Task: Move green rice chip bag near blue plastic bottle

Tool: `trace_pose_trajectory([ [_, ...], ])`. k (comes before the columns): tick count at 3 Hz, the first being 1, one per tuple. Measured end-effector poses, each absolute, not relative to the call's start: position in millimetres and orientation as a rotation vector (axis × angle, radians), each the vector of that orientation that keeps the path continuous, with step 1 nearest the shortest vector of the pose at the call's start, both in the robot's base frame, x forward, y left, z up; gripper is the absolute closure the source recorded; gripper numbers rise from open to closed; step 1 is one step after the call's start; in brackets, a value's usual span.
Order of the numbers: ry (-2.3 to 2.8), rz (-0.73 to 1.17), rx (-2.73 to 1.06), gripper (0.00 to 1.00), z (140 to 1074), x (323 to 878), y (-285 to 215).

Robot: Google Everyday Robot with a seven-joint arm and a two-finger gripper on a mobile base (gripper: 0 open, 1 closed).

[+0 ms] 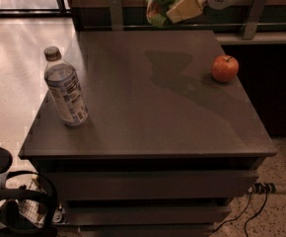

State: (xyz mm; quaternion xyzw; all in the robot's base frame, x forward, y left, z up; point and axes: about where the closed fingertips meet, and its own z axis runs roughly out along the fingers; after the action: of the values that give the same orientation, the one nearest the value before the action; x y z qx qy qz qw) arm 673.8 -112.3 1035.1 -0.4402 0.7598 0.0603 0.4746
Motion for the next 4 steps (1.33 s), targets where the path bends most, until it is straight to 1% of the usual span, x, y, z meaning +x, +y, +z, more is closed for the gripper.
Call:
trace_pose_trajectory([
  [1,1.893,0.196,-1.159,1.00,1030.6,636.1,-115.4],
  [2,1.935,0.302,-1.260,1.00,1008.3,594.4,-112.2],
  [3,1.984,0.443,-1.372,1.00,978.2,558.5,-94.0],
  [4,2.009,0.556,-1.489,1.00,957.8,534.1,-67.5],
])
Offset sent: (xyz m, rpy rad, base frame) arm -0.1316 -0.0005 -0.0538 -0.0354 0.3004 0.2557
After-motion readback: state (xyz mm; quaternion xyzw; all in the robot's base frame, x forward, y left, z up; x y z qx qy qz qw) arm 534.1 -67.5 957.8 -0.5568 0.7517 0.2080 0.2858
